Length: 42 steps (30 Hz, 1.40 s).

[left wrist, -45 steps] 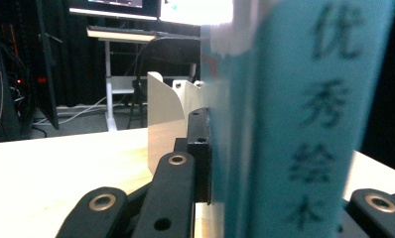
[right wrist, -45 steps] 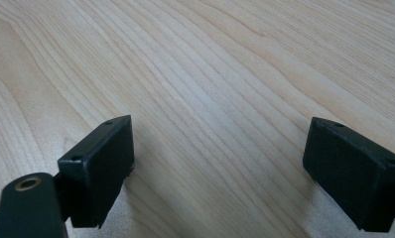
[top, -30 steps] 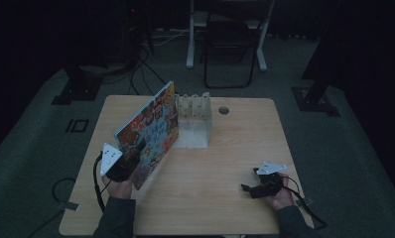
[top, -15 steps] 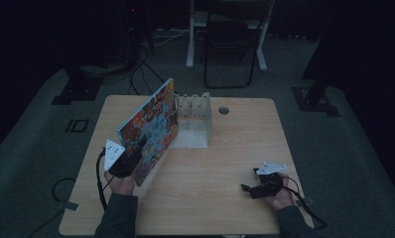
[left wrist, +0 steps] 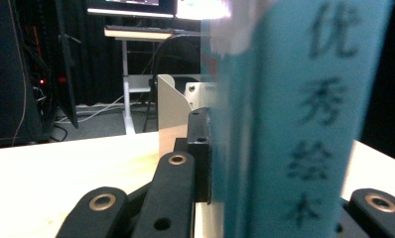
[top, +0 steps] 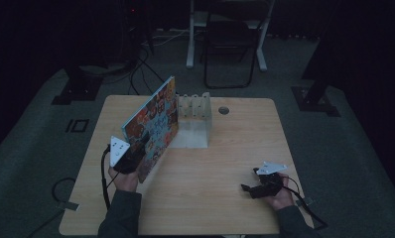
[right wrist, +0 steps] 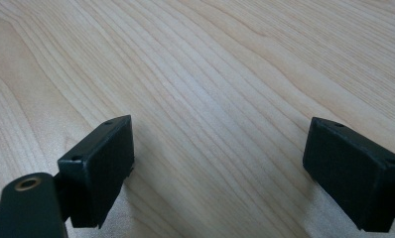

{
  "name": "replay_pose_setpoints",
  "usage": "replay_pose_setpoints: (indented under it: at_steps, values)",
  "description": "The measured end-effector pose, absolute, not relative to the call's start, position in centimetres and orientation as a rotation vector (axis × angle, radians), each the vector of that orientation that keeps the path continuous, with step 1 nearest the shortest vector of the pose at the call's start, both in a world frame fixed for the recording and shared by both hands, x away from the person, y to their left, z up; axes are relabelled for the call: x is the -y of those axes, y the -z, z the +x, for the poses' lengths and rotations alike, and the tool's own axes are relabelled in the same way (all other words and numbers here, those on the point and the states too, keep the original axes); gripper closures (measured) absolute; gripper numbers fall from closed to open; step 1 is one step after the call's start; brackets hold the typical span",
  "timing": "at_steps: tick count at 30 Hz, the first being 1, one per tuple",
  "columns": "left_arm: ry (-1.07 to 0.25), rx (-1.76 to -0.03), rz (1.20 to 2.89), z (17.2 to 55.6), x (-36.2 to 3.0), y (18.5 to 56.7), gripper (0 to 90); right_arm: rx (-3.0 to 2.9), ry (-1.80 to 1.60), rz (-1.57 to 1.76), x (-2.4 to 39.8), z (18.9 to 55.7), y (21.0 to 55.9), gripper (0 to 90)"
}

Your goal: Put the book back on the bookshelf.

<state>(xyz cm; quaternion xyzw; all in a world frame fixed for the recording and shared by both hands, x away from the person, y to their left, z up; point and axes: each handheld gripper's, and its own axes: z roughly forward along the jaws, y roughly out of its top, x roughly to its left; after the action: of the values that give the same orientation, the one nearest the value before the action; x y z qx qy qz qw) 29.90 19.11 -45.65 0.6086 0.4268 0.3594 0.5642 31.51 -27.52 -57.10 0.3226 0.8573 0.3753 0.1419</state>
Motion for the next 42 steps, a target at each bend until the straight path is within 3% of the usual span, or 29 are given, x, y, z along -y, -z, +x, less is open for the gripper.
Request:
replay_pose_setpoints:
  at_steps: [42]
  values:
    - [-0.939,-1.062,1.408,31.5,-16.6,46.3,81.4,-2.474,-1.083,0.933,27.5,31.5,57.1,12.2]
